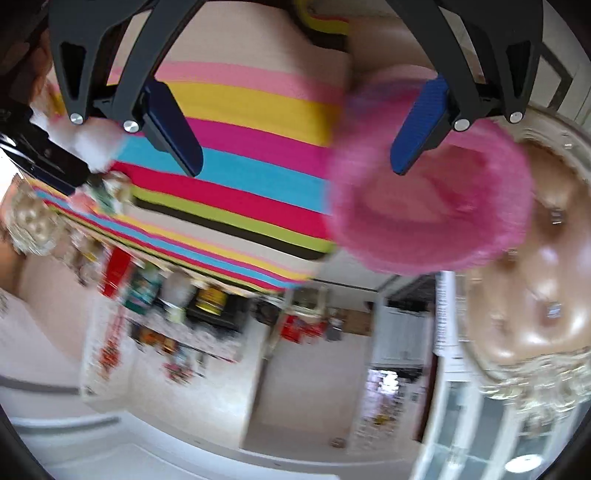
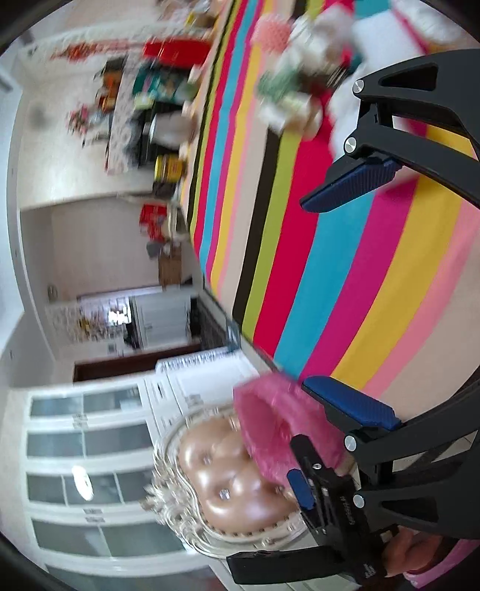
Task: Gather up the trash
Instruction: 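Swing both tools back over the table toward the remaining trash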
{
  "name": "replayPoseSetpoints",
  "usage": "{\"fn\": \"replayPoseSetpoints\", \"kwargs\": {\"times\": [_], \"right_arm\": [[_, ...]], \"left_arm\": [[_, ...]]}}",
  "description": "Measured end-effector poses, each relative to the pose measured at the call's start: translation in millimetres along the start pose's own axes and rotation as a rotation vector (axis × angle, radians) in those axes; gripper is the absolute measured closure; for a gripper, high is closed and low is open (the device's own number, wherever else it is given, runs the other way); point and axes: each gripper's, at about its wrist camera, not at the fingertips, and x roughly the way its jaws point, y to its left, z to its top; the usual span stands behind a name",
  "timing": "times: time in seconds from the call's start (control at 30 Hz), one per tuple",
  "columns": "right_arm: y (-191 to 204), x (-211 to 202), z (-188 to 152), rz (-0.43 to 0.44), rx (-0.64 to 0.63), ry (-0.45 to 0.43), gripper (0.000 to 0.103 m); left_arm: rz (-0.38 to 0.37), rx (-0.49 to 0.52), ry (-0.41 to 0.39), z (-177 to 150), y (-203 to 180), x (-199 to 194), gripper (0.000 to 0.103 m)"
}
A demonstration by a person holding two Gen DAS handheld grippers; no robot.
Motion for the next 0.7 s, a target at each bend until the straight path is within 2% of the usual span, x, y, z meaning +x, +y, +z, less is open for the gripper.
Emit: {"fn": "replayPoseSetpoints", "kwargs": {"times": [0.27, 0.43, 0.57, 0.7], "right_arm": [[-84.0, -64.1, -39.1, -0.214, 0.115, -0.004, 0.018], [-128.7, -104.1, -59.6, -0.330, 0.166, -0.019, 0.018], [-153.5, -121.6, -72.4, -0.396, 0.194, -0.011, 0.018], [-174.4, -126.1, -82.4, -0.434, 0.252, 0.003, 0.018]], "left_arm": [[-0.185, 0.109, 0.076, -26.4, -111.3, 16.7, 0.005], [-0.264, 0.165, 0.094, -37.8, -164.4, 26.9, 0.005], [-0.298, 0.226, 0.121, -40.4, -200.3, 40.0, 0.005], [-0.293, 0.266, 0.164, -45.3, -222.7, 61.0, 0.005]]}}
